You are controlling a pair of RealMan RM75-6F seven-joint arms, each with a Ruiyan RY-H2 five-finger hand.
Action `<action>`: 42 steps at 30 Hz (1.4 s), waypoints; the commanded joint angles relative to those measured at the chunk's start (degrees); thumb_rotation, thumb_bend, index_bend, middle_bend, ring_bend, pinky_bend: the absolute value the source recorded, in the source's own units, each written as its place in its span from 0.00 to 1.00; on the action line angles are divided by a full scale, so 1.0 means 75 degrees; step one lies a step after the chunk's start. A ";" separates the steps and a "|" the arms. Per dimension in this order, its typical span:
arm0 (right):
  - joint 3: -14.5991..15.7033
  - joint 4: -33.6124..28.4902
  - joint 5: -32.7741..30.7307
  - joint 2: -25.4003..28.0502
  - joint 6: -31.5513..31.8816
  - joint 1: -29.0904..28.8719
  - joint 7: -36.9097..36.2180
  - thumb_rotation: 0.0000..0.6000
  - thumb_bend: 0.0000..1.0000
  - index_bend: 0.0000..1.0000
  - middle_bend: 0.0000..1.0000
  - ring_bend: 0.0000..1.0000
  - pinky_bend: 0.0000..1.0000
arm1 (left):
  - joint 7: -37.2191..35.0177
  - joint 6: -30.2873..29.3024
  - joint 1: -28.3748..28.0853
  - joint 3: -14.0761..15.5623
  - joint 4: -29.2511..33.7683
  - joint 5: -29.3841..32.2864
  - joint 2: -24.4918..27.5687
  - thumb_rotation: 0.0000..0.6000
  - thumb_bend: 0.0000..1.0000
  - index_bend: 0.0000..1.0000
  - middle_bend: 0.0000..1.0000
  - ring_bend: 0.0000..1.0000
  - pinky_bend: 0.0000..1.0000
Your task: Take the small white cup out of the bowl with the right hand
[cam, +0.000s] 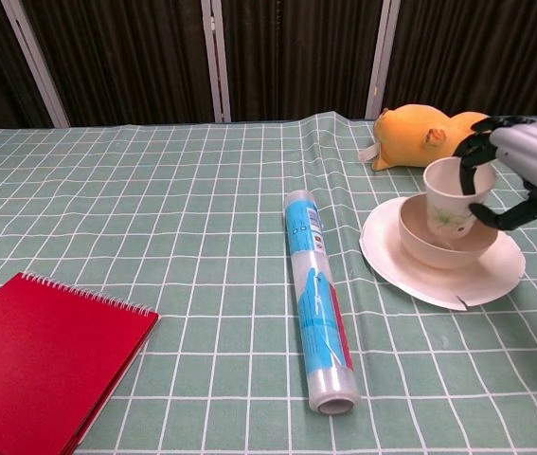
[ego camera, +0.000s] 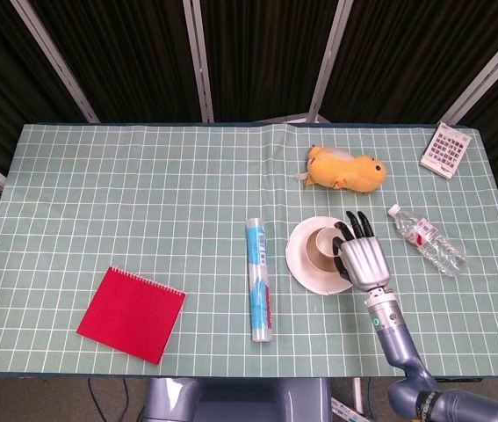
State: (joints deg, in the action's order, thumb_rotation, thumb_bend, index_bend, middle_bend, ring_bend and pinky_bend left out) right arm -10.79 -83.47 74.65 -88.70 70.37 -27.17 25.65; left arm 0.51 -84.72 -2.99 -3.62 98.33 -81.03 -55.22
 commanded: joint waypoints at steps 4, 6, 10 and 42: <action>0.0007 -0.0906 0.0341 0.1319 0.0892 0.0625 -0.0331 1.00 0.54 0.63 0.21 0.00 0.00 | 0.0048 -0.0044 0.0010 0.0000 0.0027 -0.0022 -0.0009 1.00 0.00 0.00 0.00 0.00 0.00; 0.0038 -0.0937 0.0369 0.1469 0.0995 0.0735 -0.0457 1.00 0.54 0.63 0.21 0.00 0.00 | 0.0081 -0.0044 0.0007 0.0005 0.0040 -0.0032 -0.0010 1.00 0.00 0.00 0.00 0.00 0.00; 0.0217 -0.0893 0.0193 0.1805 0.1118 0.1142 -0.0985 1.00 0.54 0.63 0.21 0.00 0.00 | 0.0227 -0.0090 0.0000 0.0010 0.0115 -0.0088 -0.0031 1.00 0.00 0.00 0.00 0.00 0.00; 0.0747 0.0396 -0.0437 0.1098 0.0122 0.1551 -0.1536 1.00 0.26 0.16 0.00 0.00 0.00 | 0.0163 -0.0161 0.0012 -0.0031 0.0084 -0.0058 -0.0019 1.00 0.00 0.00 0.00 0.00 0.00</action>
State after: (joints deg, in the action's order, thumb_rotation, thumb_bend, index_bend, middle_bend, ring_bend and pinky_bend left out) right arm -5.22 -80.17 71.41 -80.71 71.24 -15.63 13.88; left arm 1.73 -85.93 -2.89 -3.86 98.96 -81.47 -55.36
